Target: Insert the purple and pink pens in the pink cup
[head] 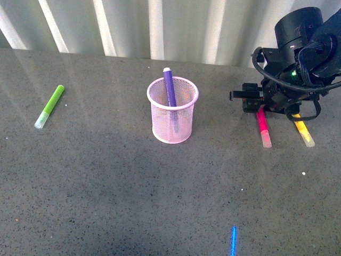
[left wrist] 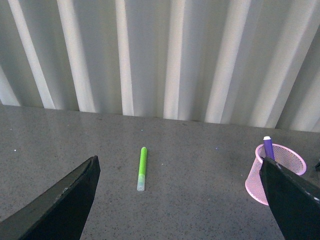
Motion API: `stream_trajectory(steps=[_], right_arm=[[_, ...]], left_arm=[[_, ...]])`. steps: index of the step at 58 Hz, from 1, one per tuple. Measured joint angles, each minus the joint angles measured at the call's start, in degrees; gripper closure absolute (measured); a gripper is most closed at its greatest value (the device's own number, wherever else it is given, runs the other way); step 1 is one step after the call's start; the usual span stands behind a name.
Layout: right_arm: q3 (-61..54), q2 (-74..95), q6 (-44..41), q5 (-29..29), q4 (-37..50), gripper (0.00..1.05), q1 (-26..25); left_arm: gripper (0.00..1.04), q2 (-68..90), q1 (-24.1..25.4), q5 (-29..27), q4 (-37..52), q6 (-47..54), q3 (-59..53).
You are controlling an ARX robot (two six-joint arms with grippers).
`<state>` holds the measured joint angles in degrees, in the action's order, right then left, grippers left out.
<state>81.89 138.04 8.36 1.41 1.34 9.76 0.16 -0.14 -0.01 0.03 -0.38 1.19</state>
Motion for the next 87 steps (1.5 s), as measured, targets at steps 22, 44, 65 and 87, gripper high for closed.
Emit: stream_trajectory(steps=[22, 44, 65, 87], right_arm=[[-3.9, -0.9, 0.3, 1.1, 7.5, 0.93, 0.4], [-15.3, -11.4, -8.9, -6.1, 38.1, 0.93, 5.2], [-18.5, -18.2, -10.9, -10.8, 54.8, 0.93, 17.6], [-11.6, -10.4, -5.4, -10.6, 58.5, 0.93, 19.0]], left_arm=[[0.07, 0.0, 0.0, 0.0, 0.0, 0.0, 0.0], [0.07, 0.0, 0.0, 0.0, 0.0, 0.0, 0.0], [0.07, 0.0, 0.0, 0.0, 0.0, 0.0, 0.0], [0.07, 0.0, 0.0, 0.0, 0.0, 0.0, 0.0]])
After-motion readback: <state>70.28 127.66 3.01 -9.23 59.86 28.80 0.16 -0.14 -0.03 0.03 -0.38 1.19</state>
